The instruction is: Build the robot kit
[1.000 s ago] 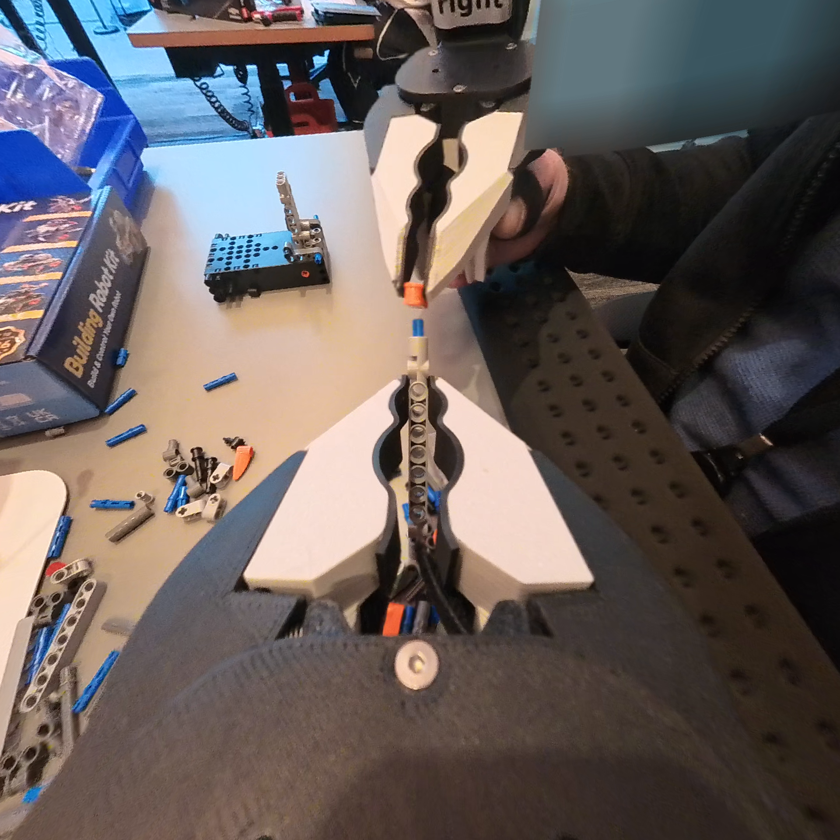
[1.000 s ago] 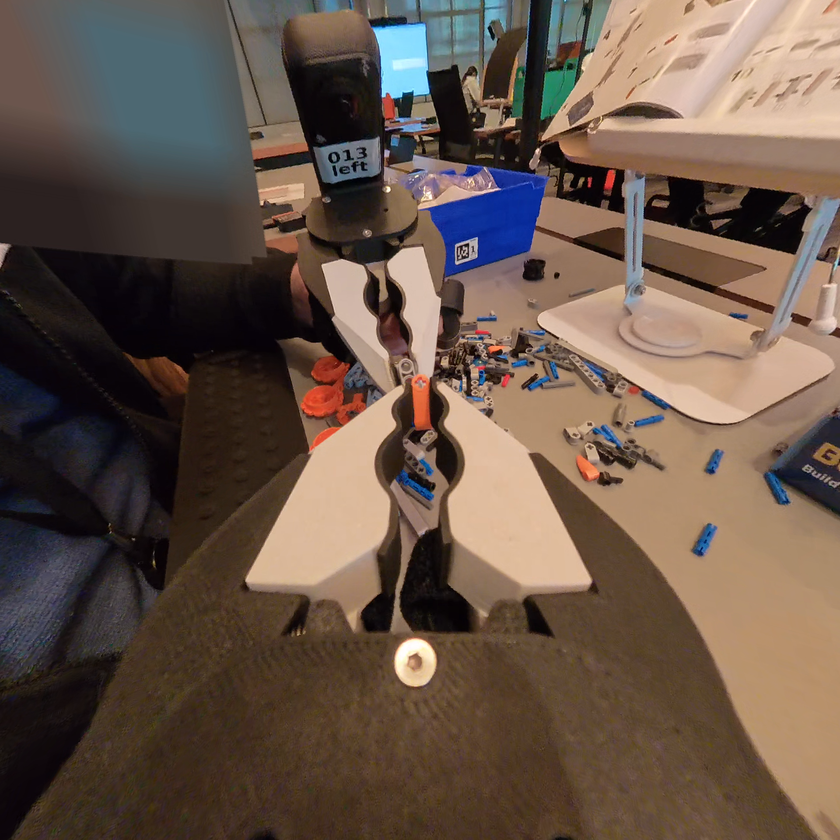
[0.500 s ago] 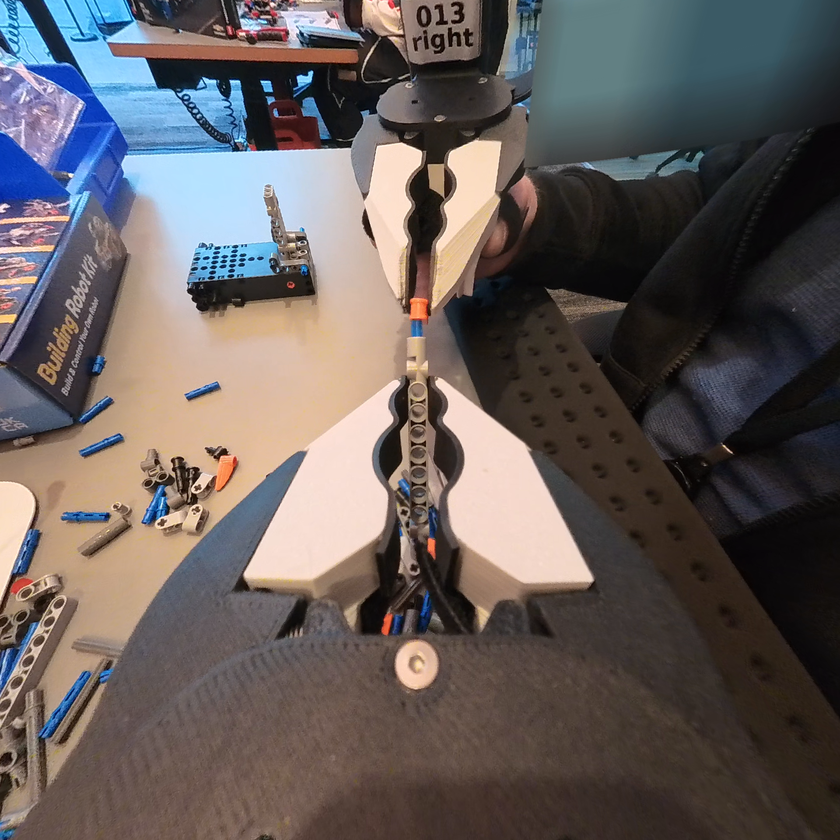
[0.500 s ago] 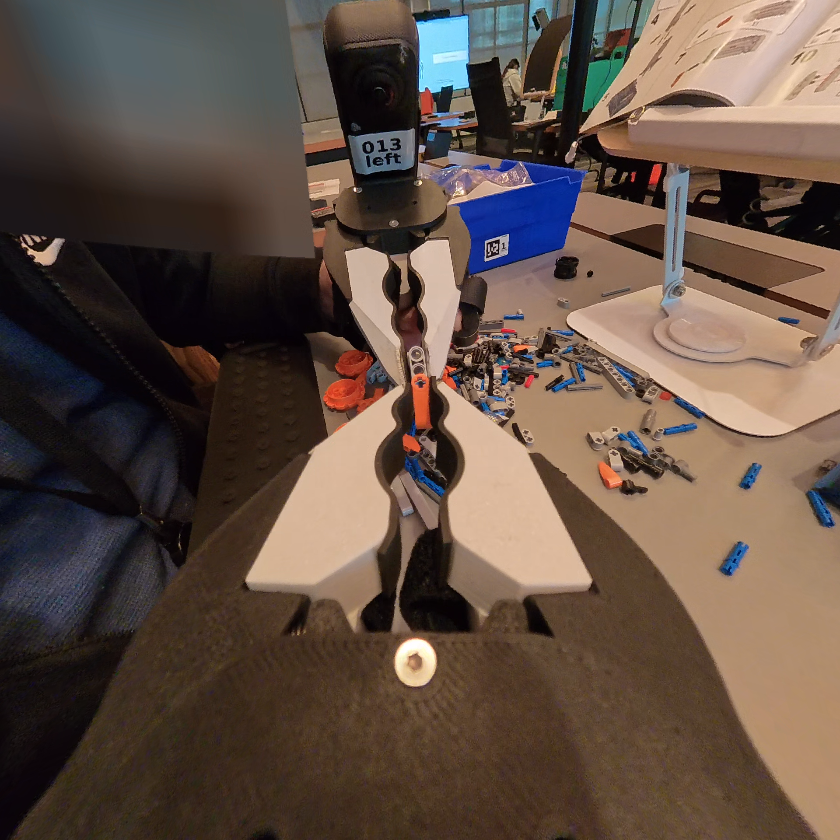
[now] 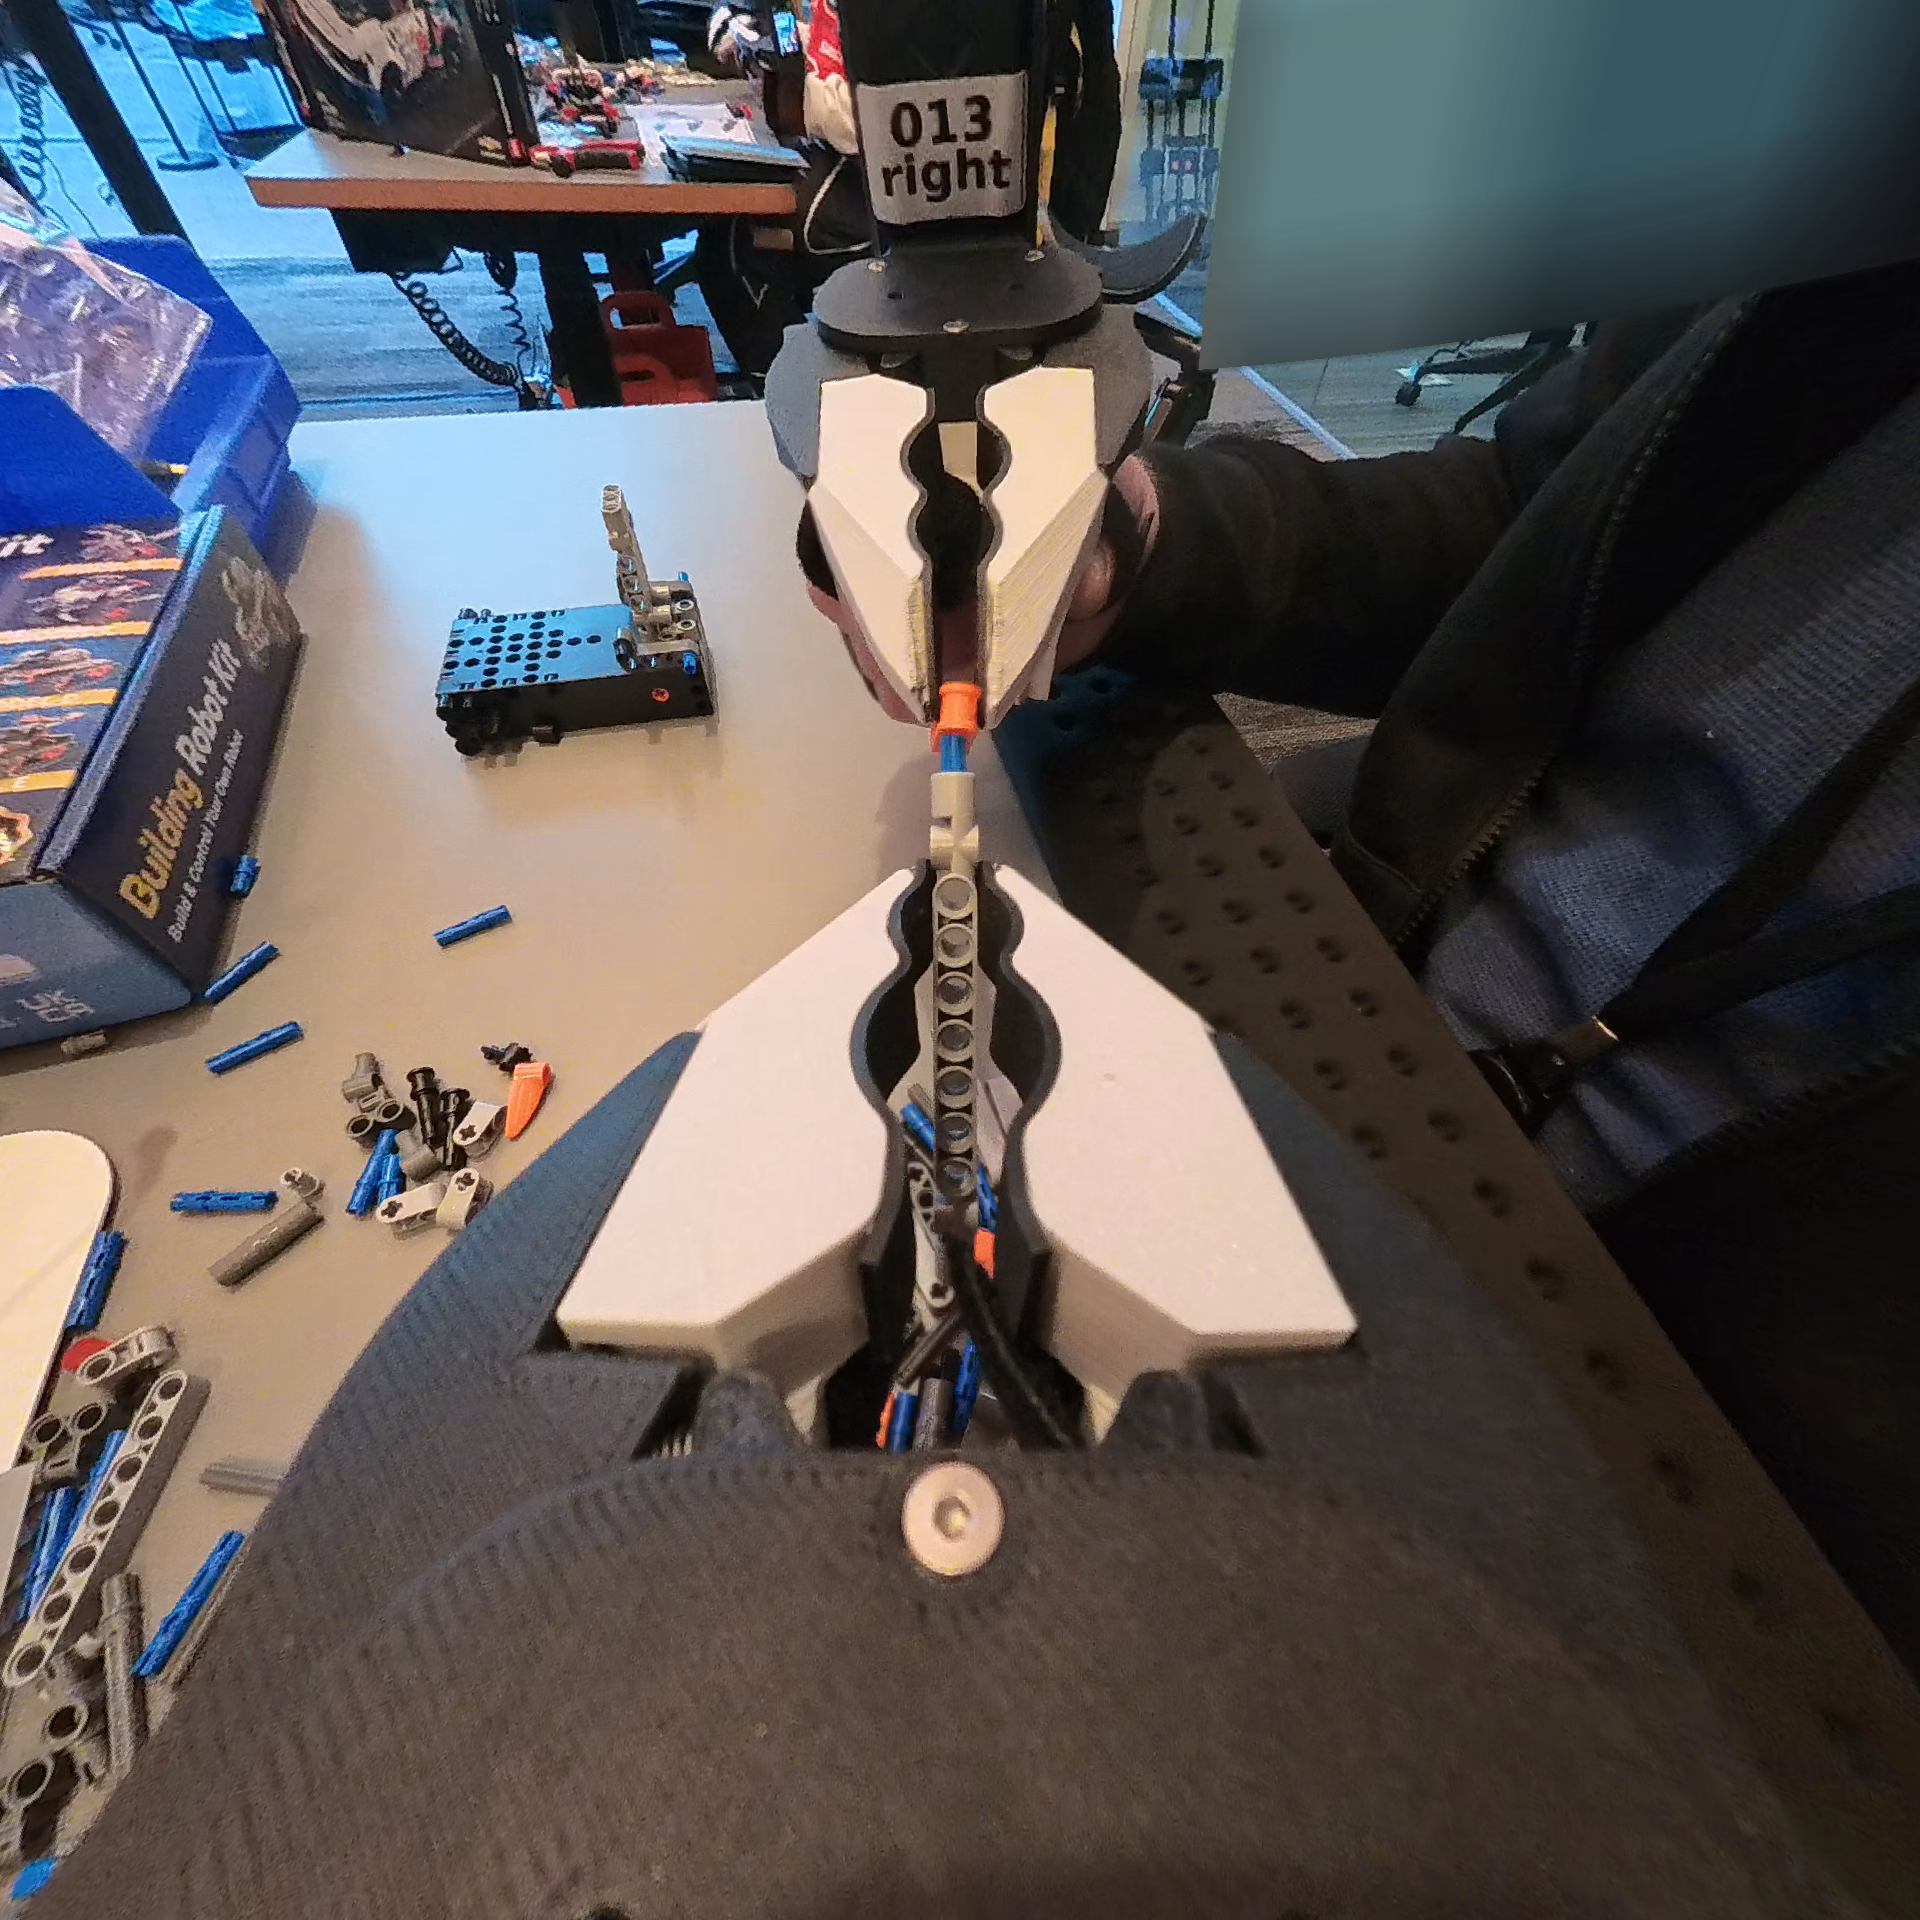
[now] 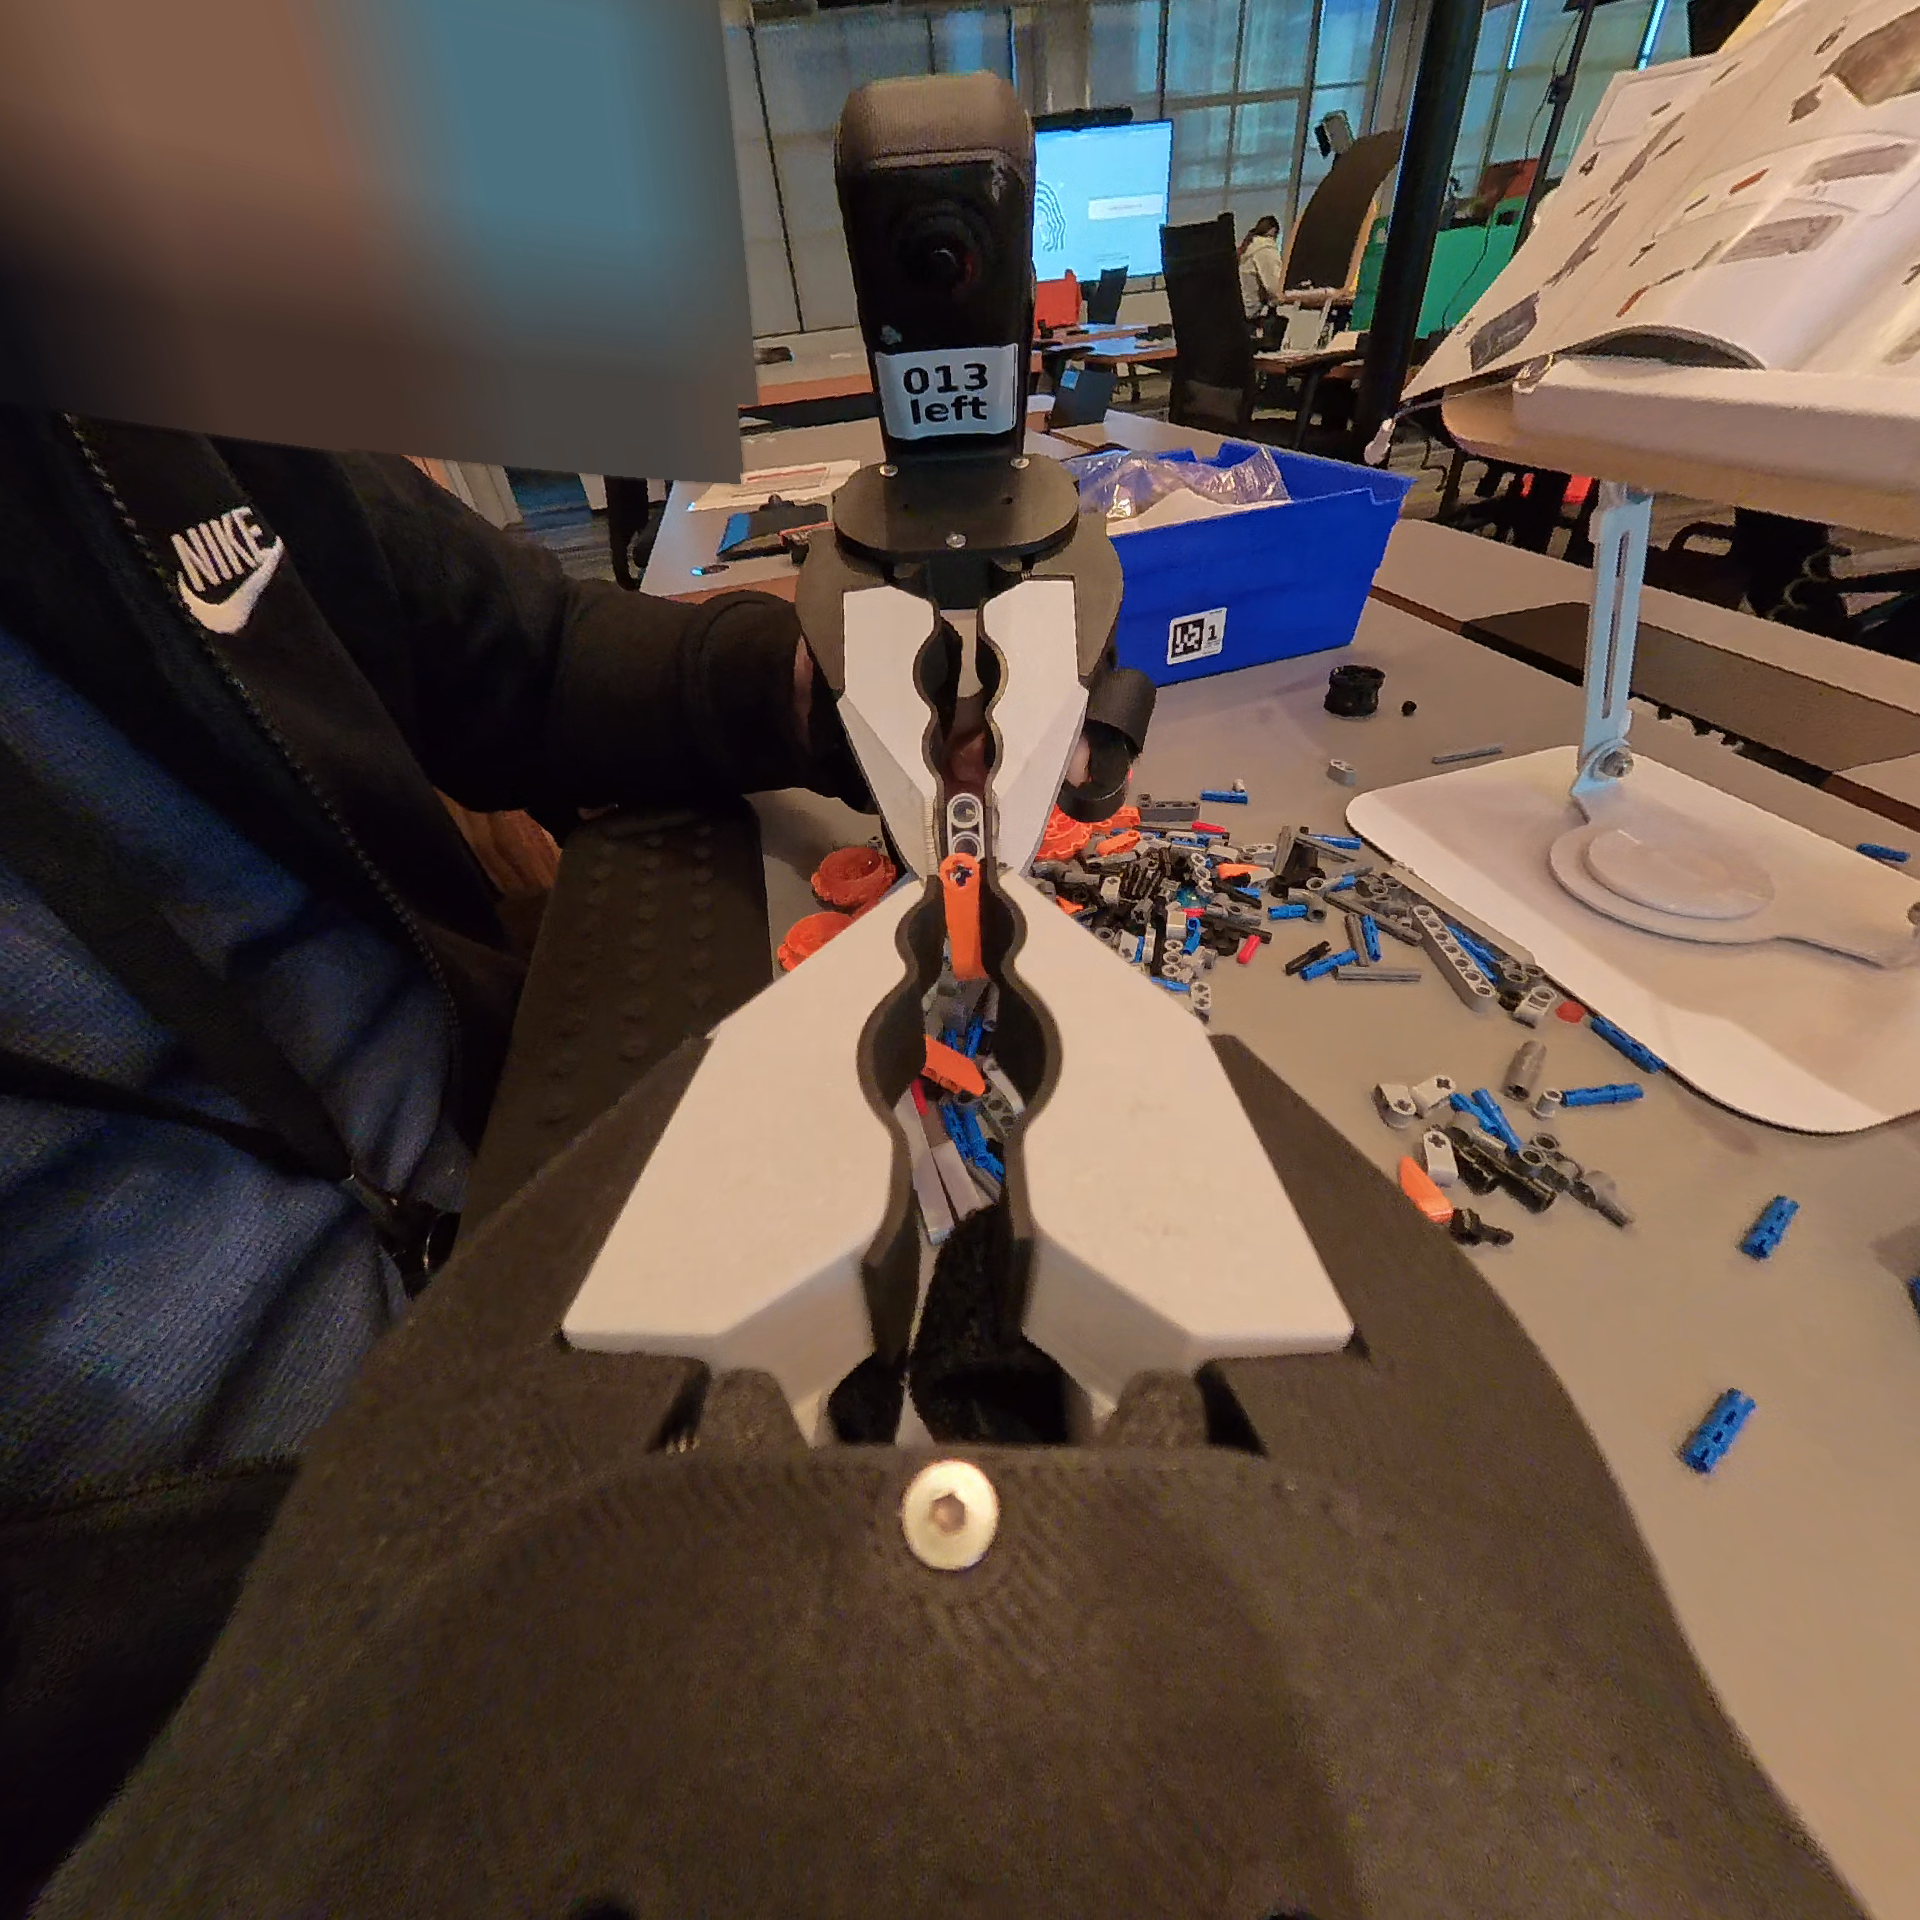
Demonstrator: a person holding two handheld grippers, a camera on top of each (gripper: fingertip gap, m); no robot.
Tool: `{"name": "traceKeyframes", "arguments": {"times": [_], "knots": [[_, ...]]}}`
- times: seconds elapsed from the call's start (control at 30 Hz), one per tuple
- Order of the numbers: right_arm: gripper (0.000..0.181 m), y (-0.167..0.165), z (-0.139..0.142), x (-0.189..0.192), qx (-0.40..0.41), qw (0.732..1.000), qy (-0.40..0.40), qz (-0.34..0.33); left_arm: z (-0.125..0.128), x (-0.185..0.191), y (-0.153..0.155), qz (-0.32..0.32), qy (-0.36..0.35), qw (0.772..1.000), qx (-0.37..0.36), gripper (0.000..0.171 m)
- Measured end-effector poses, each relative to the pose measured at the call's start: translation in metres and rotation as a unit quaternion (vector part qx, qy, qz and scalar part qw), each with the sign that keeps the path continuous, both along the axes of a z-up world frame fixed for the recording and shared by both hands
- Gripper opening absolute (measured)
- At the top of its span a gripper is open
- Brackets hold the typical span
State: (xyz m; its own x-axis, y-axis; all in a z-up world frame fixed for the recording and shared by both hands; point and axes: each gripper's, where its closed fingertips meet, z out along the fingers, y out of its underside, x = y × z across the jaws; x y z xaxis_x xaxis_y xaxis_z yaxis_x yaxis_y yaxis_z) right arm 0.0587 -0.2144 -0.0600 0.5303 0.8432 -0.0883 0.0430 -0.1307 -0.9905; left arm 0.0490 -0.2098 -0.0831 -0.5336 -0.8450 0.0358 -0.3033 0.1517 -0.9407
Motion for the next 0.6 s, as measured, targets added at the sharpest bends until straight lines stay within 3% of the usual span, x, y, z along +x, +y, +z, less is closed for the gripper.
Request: {"name": "traceKeyframes", "arguments": {"times": [0.6], "knots": [[0.005, 0.0059, -0.0084, 0.0002, 0.033, 0.998, -0.039, -0.032, -0.0061, 0.0001, 0.0079, 0.019, 0.014, 0.999, 0.036, 0.004]]}}
